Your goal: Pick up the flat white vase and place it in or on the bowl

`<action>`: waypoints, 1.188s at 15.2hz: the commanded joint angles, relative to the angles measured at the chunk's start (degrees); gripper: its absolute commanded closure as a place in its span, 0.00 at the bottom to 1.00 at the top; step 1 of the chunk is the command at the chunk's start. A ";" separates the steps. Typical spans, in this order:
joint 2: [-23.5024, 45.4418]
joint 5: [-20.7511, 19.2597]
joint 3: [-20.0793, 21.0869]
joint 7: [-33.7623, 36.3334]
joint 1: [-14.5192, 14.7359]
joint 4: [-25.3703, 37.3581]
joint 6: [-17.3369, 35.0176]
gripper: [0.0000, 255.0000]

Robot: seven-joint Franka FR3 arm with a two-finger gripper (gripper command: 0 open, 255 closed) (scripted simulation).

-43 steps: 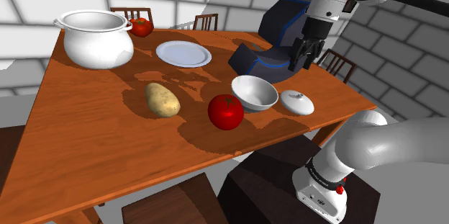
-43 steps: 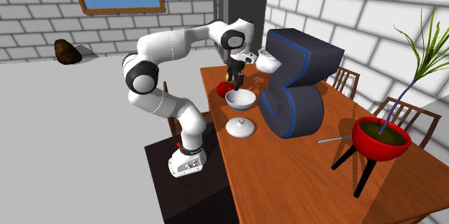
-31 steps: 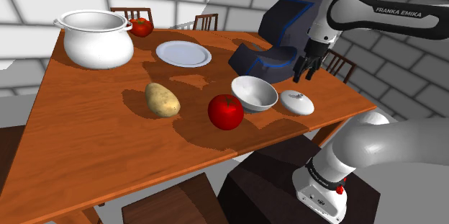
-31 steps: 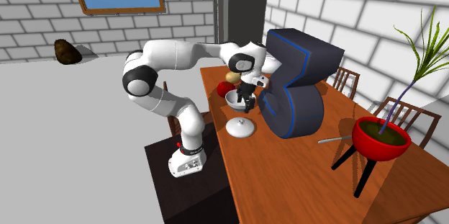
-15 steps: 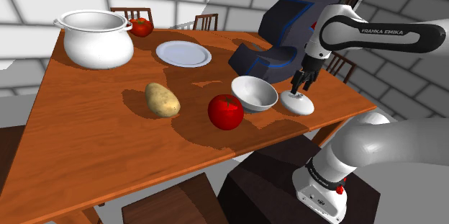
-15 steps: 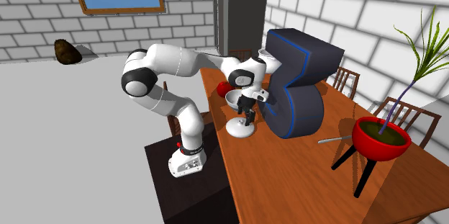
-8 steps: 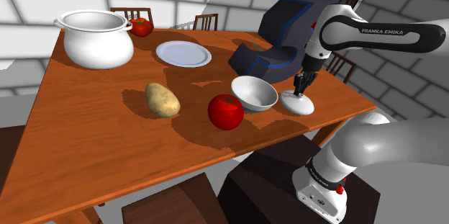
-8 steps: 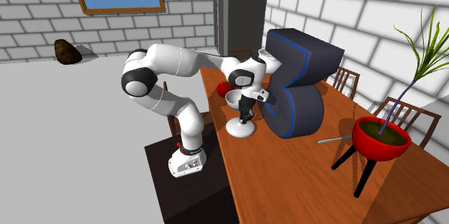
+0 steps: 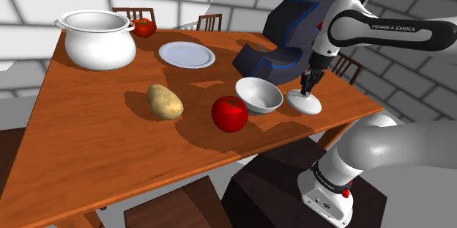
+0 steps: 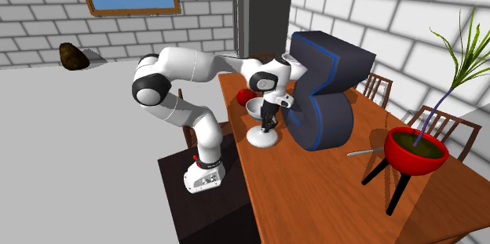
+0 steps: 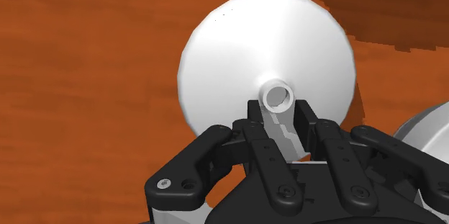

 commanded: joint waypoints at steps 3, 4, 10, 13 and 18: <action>-0.36 0.42 0.48 -0.01 0.16 2.90 -3.26 1.00; -0.41 0.53 0.60 0.00 0.20 3.63 -4.05 1.00; -0.39 1.15 1.28 0.04 0.48 8.23 -8.62 1.00; -0.19 1.44 1.59 0.05 0.63 10.64 -10.83 1.00; 0.39 1.90 2.05 0.05 0.86 14.82 -14.44 1.00</action>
